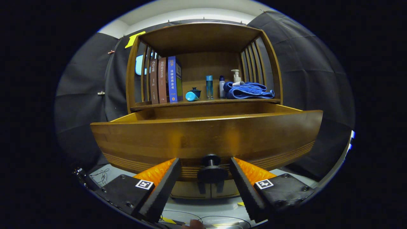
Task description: Pull open the drawer, take out the items inside it, and place them on the countertop above the cabinet.
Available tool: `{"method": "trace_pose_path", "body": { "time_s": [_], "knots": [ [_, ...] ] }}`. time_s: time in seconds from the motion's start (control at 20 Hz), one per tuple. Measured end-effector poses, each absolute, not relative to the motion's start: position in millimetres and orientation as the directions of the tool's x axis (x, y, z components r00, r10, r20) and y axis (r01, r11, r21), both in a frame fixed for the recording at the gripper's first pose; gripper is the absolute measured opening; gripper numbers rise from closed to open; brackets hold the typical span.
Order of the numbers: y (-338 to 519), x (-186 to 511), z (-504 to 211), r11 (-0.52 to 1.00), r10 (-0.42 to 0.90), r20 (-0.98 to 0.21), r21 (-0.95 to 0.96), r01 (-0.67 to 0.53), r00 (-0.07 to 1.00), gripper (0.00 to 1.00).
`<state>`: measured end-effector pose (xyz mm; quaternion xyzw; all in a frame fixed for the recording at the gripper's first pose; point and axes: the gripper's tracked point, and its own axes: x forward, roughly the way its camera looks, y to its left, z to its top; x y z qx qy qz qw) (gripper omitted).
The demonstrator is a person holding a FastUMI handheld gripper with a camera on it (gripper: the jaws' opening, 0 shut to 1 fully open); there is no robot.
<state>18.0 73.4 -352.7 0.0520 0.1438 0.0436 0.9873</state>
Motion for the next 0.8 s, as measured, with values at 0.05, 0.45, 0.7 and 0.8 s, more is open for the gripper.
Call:
{"method": "trace_pose_path", "body": {
  "time_s": [0.05, 0.45, 0.7, 0.8],
  "knots": [
    [72.5, 20.4, -353.1, 0.992, 0.104, -0.284, 0.101, -0.078, 0.953, 1.0],
    [73.9, 62.5, -347.7, 0.991, 0.113, -0.278, 0.107, -0.086, 0.954, 1.0],
    [76.9, 89.4, -350.9, 0.991, 0.118, -0.297, 0.101, -0.091, 0.948, 1.0],
    [77.0, 99.3, -352.5, 0.991, 0.12, -0.302, 0.092, -0.096, 0.946, 1.0]
  ]
}}
